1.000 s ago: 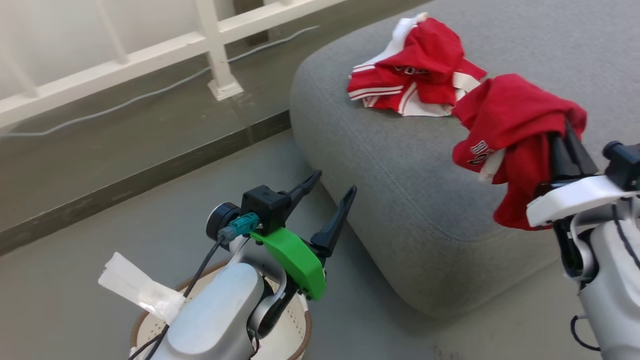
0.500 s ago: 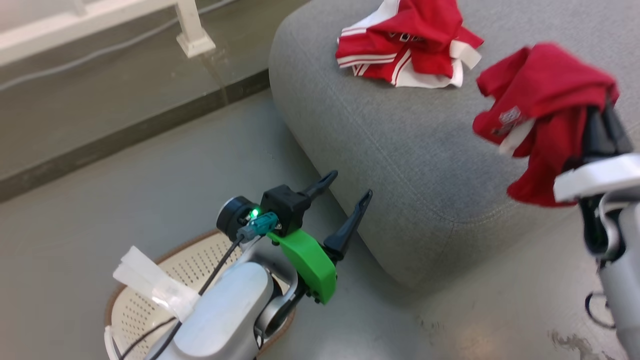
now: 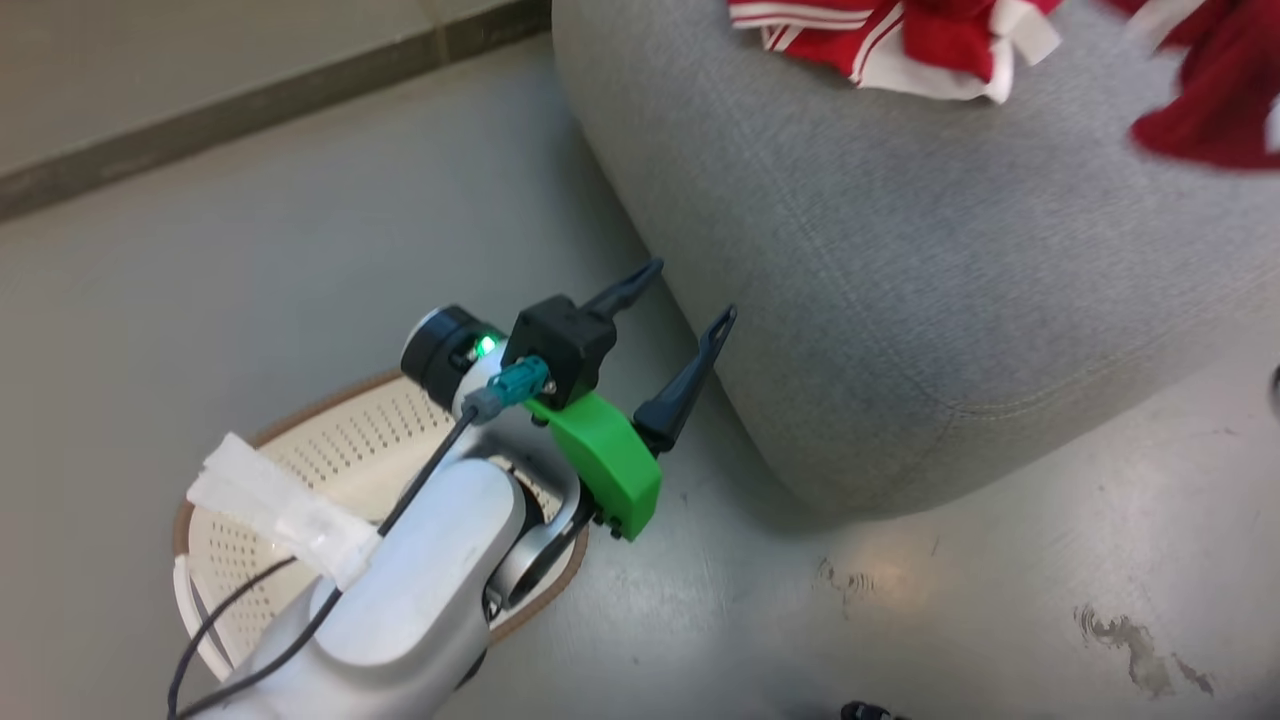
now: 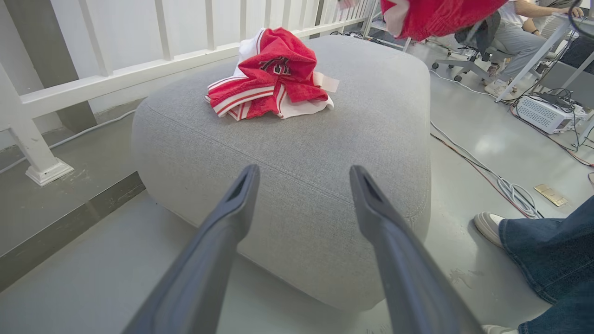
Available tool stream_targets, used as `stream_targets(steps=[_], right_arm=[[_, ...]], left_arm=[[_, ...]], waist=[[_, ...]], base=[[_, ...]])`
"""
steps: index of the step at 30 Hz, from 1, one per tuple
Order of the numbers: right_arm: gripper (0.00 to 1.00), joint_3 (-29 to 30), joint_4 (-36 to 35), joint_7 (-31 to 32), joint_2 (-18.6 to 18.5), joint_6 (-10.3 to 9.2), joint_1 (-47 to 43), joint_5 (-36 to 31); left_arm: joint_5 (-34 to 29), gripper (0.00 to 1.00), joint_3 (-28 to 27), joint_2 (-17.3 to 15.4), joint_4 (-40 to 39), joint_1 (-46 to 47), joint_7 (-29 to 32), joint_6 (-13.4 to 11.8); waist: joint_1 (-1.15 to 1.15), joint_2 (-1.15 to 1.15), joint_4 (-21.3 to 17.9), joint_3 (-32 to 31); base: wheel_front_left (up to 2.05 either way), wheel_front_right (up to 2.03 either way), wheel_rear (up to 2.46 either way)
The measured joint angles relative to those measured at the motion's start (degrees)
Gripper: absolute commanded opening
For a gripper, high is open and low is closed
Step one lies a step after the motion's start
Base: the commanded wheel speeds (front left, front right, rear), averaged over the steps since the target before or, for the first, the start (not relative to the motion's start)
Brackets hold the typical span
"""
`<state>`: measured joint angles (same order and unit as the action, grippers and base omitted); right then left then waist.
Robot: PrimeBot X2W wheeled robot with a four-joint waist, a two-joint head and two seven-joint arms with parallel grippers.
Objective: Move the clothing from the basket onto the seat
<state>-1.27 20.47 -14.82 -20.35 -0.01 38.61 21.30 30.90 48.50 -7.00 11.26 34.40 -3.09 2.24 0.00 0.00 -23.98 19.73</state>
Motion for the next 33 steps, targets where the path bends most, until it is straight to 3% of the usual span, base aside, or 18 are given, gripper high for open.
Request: stream_targets(steps=[11,21,33], right_arm=[[0.00,4.95,2.78,1.34,-6.90,-0.74,14.78,0.79],[0.00,5.06,9.12,1.33,-6.75,-2.42,20.03,0.91],[0.00,3.65,18.46,1.23,-2.45,-3.59,20.32,0.77]], left_arm=[[-1.68,1.00,0.03,-1.03,-4.77,5.80,2.56,-0.16],[-3.61,1.00,-0.16,-1.57,-7.45,8.24,4.04,-0.15],[-4.03,1.00,-0.45,-3.39,-8.37,9.00,4.66,-0.24]], waist=[[0.00,0.00,4.55,8.15],[0.01,0.00,10.65,14.57],[0.01,0.00,11.99,20.06]], base=[[0.00,0.00,0.00],[0.00,0.00,0.00],[0.00,0.00,0.00]])
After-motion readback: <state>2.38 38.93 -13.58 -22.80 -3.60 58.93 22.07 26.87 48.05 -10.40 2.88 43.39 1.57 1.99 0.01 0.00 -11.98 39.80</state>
